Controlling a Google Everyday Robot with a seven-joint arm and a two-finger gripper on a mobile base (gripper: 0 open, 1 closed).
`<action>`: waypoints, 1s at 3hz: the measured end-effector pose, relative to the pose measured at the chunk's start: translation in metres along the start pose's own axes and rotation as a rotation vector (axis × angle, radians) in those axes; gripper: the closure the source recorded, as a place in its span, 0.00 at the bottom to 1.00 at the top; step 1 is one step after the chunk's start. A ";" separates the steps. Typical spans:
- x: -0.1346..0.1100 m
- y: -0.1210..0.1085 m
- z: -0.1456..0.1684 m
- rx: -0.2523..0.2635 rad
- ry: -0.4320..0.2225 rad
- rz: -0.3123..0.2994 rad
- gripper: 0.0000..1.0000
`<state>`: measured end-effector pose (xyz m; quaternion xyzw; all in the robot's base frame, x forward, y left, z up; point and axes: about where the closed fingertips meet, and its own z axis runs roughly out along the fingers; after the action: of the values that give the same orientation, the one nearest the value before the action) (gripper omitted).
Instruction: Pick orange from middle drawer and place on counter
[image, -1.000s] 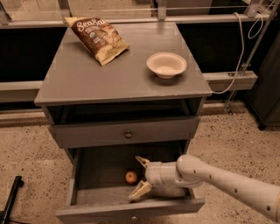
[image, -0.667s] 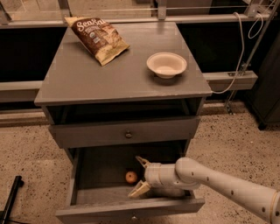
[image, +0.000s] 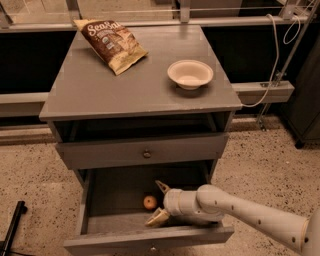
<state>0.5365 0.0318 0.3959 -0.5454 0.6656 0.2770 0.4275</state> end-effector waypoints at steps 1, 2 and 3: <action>0.008 0.001 0.014 0.009 0.015 0.008 0.16; 0.009 0.001 0.023 0.015 0.021 0.004 0.39; 0.007 0.001 0.027 0.008 0.014 -0.003 0.70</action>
Offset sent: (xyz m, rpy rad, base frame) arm 0.0102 0.0205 -0.0250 -0.0324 -0.0056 -0.0280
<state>0.5424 0.0516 0.3769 -0.5464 0.6692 0.2697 0.4253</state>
